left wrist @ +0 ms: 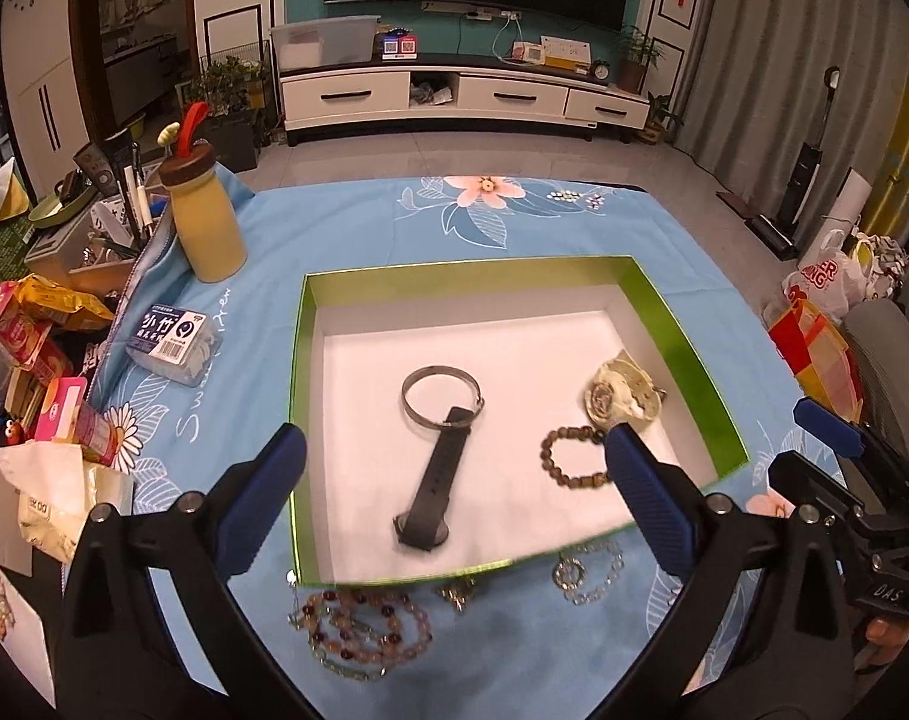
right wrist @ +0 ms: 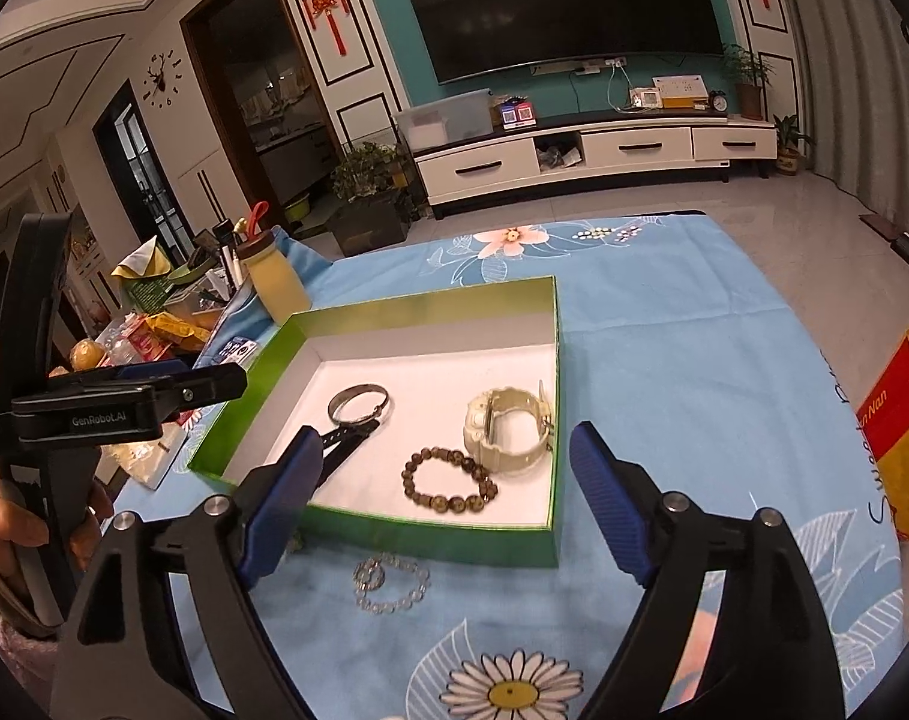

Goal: Organize jewelry
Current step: 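Withdraw both tools from the green box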

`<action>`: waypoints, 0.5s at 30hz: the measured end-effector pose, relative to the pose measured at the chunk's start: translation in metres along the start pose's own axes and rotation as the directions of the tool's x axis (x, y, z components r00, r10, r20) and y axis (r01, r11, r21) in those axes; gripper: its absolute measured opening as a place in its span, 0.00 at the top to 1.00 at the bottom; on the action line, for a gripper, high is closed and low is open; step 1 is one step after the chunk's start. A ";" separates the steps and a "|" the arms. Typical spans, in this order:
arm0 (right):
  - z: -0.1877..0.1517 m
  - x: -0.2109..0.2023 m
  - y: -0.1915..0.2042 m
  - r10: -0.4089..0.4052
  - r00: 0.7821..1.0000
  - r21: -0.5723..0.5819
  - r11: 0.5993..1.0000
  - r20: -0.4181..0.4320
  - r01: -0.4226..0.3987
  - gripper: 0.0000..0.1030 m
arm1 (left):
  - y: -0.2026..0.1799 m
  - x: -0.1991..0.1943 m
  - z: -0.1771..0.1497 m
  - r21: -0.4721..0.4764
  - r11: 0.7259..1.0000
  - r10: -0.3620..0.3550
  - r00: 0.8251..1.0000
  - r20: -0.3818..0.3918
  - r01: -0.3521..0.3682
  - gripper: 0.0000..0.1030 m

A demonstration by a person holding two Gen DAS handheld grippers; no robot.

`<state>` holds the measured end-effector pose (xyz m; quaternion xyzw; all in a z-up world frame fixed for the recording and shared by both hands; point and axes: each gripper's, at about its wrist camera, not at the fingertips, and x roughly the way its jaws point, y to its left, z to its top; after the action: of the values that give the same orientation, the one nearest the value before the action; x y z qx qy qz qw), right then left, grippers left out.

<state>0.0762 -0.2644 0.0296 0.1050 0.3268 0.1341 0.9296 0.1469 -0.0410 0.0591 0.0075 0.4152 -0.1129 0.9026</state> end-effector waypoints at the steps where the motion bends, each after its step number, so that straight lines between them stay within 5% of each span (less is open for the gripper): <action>1: -0.002 -0.003 0.000 -0.001 1.000 -0.001 1.000 -0.003 0.001 0.17 | 0.000 -0.003 -0.002 0.000 1.000 -0.003 1.000 0.000 0.003 0.02; 15: -0.033 -0.028 -0.019 0.015 0.999 0.071 0.997 -0.036 -0.012 0.17 | 0.035 -0.037 -0.037 -0.078 0.997 0.015 1.000 0.000 -0.015 0.02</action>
<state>0.0376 -0.2872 0.0154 0.1376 0.3475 0.1306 0.9183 0.1038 0.0045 0.0598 -0.0246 0.4189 -0.0899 0.9033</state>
